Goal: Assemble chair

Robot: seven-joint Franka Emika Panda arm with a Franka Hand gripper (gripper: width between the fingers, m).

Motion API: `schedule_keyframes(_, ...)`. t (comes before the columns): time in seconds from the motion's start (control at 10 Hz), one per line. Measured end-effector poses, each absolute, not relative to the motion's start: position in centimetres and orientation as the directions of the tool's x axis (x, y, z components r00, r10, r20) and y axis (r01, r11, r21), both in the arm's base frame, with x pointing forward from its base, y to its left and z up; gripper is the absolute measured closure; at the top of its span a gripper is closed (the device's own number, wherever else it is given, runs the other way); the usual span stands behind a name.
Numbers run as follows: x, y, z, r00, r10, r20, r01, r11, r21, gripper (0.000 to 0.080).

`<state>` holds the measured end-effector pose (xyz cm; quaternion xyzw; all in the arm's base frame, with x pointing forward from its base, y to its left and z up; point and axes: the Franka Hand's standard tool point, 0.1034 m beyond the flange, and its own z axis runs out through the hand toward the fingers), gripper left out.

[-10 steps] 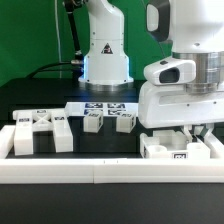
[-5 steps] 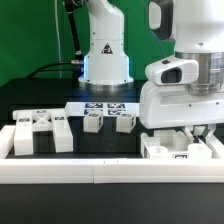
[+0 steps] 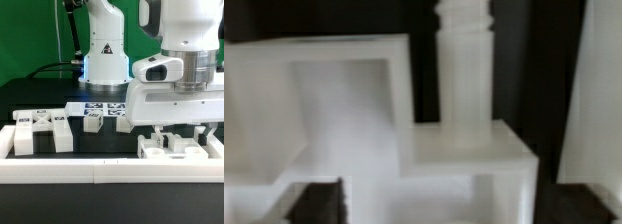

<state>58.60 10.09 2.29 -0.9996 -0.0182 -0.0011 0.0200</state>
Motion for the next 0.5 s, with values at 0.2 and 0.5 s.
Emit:
schedule_keyframes(0.2, 58.2, 9.5, 4.1, 0.997, 0.076, 0.011, 0.077, -0.996, -0.039, 0.0171)
schedule_keyframes(0.5, 55.0, 7.9, 6.6, 0.992, 0.126, 0.008, 0.127, -0.991, -0.033, 0.0151)
